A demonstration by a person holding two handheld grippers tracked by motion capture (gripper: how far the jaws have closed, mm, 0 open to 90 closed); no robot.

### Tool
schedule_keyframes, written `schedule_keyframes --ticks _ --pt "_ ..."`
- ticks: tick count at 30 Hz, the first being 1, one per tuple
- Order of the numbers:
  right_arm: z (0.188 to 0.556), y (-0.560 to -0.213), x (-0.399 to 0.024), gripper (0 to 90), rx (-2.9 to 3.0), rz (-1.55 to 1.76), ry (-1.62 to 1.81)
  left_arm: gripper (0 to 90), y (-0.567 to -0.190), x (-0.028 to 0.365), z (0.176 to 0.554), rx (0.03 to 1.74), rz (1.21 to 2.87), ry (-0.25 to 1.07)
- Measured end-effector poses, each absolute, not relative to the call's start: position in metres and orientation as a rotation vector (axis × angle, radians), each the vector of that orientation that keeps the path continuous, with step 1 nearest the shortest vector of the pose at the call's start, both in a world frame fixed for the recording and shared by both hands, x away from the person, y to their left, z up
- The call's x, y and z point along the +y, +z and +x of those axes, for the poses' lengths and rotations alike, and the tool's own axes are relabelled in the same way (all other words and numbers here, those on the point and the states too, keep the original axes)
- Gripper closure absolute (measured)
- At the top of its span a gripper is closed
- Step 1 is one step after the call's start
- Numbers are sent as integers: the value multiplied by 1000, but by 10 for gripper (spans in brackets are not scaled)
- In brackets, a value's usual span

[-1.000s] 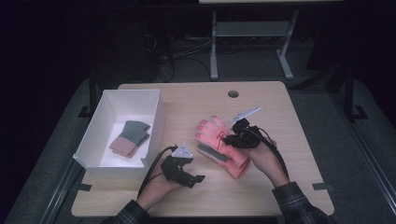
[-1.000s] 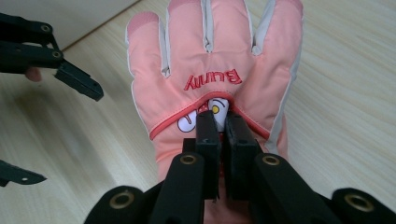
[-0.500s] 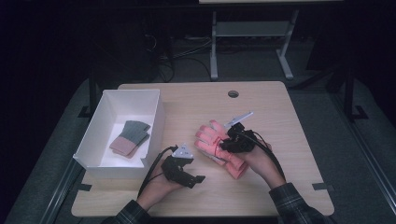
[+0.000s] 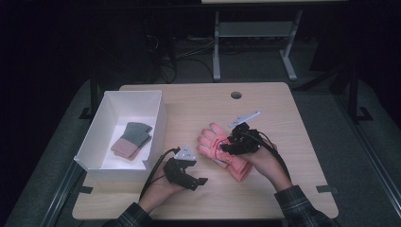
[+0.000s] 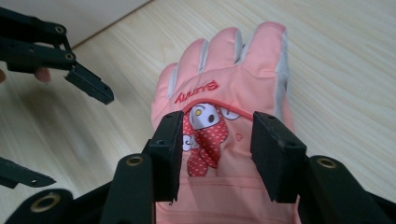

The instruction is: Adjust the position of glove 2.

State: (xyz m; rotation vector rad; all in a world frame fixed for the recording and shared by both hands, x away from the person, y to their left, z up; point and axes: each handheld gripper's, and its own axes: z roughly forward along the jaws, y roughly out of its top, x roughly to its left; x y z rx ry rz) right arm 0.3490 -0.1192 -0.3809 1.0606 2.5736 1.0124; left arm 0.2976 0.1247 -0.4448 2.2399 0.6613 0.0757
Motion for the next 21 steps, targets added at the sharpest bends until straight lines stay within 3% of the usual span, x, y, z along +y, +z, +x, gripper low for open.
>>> schedule_keyframes --ticks 6,7,12,17,21 --pt "348 -376 -123 647 2562 1058 1038 287 -441 128 298 654 2231 90" --pt "347 -373 -125 707 2557 1057 1053 323 -440 129 298 654 2224 80" --pt "346 -363 -136 882 2537 1033 1082 602 -433 132 299 655 2191 61" --pt "348 -357 -156 900 2497 1040 1086 893 -425 132 302 676 2164 40" --pt "354 -360 -180 900 2470 1060 1062 896 -424 127 307 690 2179 41"
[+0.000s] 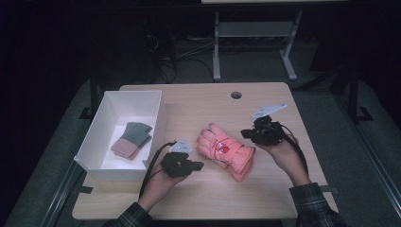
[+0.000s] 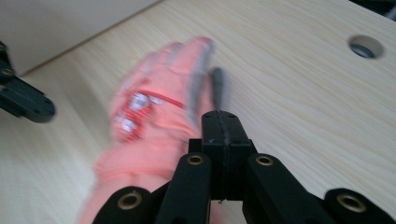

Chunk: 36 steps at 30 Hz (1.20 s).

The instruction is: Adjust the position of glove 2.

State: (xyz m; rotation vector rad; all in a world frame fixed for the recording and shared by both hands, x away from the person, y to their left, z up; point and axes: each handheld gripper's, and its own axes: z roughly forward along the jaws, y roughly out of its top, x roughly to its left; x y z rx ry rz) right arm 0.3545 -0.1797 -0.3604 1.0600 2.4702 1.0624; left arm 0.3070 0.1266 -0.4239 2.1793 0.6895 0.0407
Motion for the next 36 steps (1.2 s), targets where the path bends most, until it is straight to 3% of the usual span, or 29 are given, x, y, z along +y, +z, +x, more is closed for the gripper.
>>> schedule_keyframes --ticks 12,22,36 --pt "358 -414 -230 900 2532 1109 1086 896 -435 97 324 698 2231 28" --pt "362 -447 -218 900 2627 1047 1108 896 -444 84 332 692 2266 11" --pt "345 -450 -201 900 2723 964 1126 896 -446 91 345 687 2290 12"
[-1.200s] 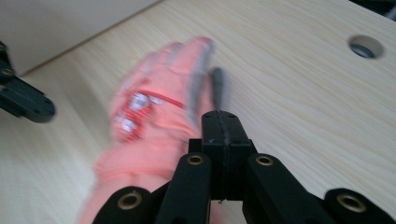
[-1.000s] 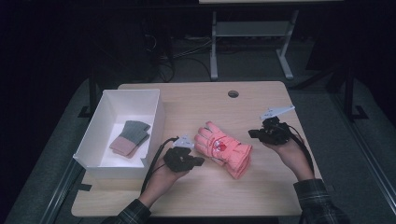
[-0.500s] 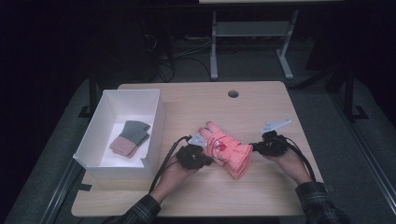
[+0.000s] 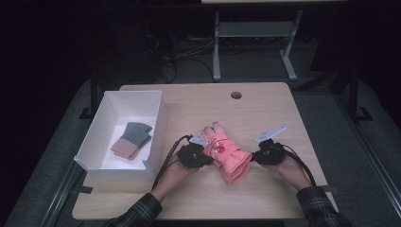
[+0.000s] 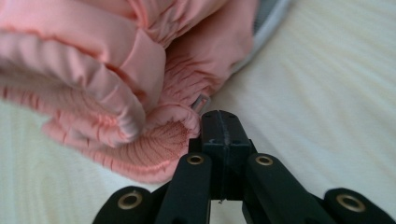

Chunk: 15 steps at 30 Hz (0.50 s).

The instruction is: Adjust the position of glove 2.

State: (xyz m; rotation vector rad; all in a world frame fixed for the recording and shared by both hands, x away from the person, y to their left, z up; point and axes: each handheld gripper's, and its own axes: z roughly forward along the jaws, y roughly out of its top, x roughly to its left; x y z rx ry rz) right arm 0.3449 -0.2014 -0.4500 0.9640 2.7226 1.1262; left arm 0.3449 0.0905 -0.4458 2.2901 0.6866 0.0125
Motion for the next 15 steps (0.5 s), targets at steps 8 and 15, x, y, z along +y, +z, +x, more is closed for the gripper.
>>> schedule_keyframes --ticks 8,15 --pt "327 -451 -187 900 2778 902 1140 896 -447 95 347 697 2285 -18" --pt "309 -452 -172 900 2828 841 1170 896 -448 97 349 683 2287 -62"
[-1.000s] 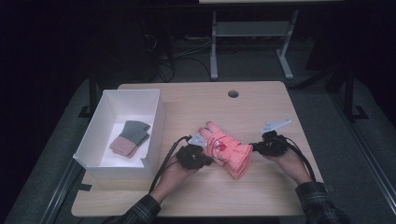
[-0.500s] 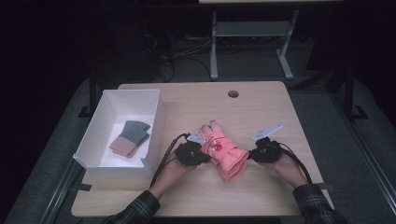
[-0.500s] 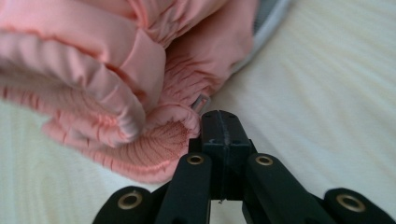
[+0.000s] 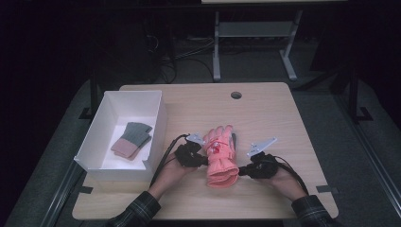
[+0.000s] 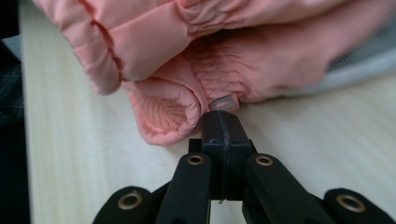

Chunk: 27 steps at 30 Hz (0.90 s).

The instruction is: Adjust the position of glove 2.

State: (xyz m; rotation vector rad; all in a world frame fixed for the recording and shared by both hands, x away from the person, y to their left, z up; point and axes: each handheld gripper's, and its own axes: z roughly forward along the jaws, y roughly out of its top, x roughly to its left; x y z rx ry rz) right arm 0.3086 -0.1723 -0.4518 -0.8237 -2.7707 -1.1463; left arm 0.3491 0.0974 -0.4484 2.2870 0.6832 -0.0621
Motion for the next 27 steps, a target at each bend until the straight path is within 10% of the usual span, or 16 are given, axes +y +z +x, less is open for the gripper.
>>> schedule_keyframes --ticks 27 --pt "310 -383 -179 900 -2739 -950 -1460 893 -422 121 356 785 2200 37"
